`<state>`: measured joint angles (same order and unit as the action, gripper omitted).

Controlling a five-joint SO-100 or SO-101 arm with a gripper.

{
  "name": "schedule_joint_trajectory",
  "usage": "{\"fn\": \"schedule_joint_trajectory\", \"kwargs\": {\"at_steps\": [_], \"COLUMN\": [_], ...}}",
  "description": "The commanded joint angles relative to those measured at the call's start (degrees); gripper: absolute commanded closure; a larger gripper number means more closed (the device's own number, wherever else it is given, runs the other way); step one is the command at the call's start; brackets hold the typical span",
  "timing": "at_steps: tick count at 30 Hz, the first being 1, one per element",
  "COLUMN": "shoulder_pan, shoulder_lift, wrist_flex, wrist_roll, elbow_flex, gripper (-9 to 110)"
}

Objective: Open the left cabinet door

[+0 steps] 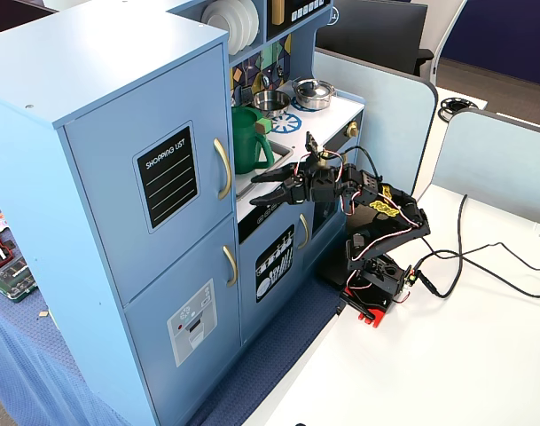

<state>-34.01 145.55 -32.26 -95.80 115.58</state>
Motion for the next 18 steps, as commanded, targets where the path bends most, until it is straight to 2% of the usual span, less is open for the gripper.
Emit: {"fn": "schedule_joint_trajectory", "kwargs": {"at_steps": [1,18], "shoulder_pan": [-2.8,-4.0], "shoulder_lift": [-1.8,-18.5], "wrist_flex": [5.1,14.9], "wrist_roll": [-3.8,-7.8], "elbow_flex": [-6.1,-19.8], "gripper": [68,70]}}
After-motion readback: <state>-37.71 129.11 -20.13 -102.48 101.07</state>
